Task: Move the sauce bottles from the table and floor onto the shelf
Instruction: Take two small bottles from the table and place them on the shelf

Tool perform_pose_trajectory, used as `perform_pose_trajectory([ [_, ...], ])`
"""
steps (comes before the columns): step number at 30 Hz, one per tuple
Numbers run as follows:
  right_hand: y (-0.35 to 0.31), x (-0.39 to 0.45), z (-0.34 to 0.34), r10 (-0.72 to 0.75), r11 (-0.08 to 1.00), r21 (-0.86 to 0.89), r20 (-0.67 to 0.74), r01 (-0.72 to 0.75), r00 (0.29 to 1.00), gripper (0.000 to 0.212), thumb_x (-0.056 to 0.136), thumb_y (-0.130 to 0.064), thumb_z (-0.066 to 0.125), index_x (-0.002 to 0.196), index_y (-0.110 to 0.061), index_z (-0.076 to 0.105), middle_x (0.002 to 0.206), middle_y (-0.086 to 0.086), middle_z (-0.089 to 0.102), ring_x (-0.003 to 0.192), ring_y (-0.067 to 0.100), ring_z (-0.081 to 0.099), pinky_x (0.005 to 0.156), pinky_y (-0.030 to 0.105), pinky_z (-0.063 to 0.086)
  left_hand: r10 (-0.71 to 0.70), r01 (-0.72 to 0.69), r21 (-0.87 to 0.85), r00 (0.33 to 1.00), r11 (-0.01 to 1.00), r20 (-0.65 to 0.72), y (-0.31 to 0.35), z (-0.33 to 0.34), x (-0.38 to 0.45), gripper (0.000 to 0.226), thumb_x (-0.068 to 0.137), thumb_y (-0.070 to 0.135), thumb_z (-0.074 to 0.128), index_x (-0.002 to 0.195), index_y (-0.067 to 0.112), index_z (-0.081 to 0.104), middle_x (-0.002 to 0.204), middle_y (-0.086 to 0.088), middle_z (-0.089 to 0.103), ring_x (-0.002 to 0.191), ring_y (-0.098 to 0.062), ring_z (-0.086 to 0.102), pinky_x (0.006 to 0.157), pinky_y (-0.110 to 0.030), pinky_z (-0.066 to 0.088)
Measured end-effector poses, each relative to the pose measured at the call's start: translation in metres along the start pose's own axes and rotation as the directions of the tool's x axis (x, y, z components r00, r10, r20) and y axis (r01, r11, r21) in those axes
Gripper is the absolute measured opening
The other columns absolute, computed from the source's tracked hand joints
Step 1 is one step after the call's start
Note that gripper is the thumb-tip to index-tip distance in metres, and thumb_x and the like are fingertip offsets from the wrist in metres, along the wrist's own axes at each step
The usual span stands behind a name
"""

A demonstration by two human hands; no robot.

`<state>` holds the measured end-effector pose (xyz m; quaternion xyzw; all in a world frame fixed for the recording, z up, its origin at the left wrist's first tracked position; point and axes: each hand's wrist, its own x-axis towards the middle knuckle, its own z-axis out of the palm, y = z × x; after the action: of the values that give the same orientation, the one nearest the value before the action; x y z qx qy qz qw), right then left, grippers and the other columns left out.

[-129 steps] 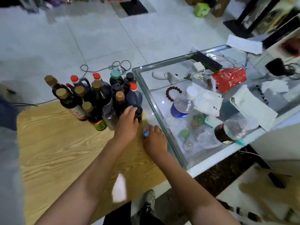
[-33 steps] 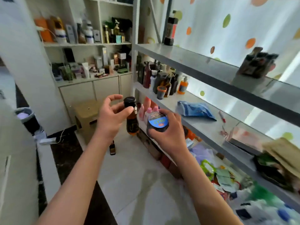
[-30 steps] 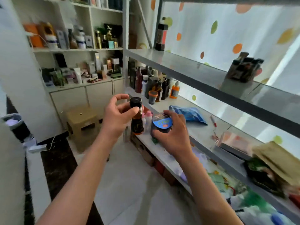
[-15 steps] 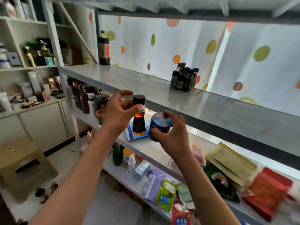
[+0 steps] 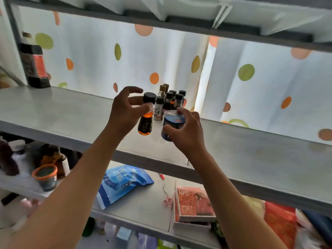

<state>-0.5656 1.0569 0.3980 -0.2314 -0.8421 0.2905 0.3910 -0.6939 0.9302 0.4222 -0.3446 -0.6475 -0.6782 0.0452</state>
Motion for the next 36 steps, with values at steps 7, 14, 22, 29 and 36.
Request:
perform_pose_trajectory([
  [7,0.022,0.078,0.043,0.139,0.985,-0.09,-0.083,-0.146,0.987,0.067,0.075,-0.035,0.073,0.137,-0.021,0.053,0.115,-0.001,0.044,0.105,0.022,0.058,0.082,0.025,0.041,0.014,-0.014,-0.005,0.998,1.0,0.061,-0.056,0.023,0.086,0.027,0.074,0.009,0.076,0.098,0.014,0.064,0.088,0.01,0.073,0.083,0.002,0.069,0.069,-0.013,0.05],
  [14,0.049,0.117,0.086,0.211,0.944,-0.236,-0.102,-0.23,0.972,0.065,0.075,-0.047,0.07,0.134,-0.026,0.053,0.114,0.001,0.048,0.104,0.022,0.058,0.085,0.032,0.051,0.026,-0.039,0.084,0.988,0.996,0.151,-0.092,0.054,0.132,0.026,0.071,0.016,0.078,0.094,0.016,0.064,0.086,0.01,0.072,0.075,0.01,0.065,0.067,-0.011,0.051],
  [22,0.069,0.115,0.111,0.225,0.966,-0.088,-0.184,-0.244,0.957,0.072,0.078,-0.034,0.074,0.141,-0.02,0.043,0.127,0.004,0.048,0.116,0.022,0.053,0.096,0.03,0.046,-0.003,-0.001,0.052,0.997,0.999,0.071,-0.121,0.072,0.136,0.023,0.069,0.02,0.078,0.088,0.021,0.065,0.083,0.007,0.073,0.075,-0.008,0.071,0.074,-0.029,0.058],
  [29,0.074,0.116,0.11,0.236,0.972,0.013,-0.156,-0.236,0.959,0.073,0.079,-0.028,0.079,0.14,-0.019,0.04,0.132,0.003,0.05,0.119,0.017,0.051,0.097,0.024,0.044,0.108,-0.11,0.136,0.994,0.985,0.027,-0.127,0.075,0.133,0.021,0.076,0.02,0.077,0.095,0.018,0.067,0.086,0.016,0.068,0.079,0.006,0.064,0.07,-0.006,0.046],
  [36,0.071,0.114,0.113,0.224,0.974,0.009,-0.133,-0.225,0.965,0.071,0.079,-0.022,0.077,0.14,-0.015,0.041,0.132,0.004,0.05,0.12,0.017,0.05,0.1,0.027,0.046,0.17,-0.173,0.191,0.985,0.966,0.034,-0.132,0.08,0.132,0.033,0.079,0.022,0.076,0.108,0.014,0.06,0.093,0.012,0.065,0.08,0.007,0.06,0.066,-0.003,0.045],
])
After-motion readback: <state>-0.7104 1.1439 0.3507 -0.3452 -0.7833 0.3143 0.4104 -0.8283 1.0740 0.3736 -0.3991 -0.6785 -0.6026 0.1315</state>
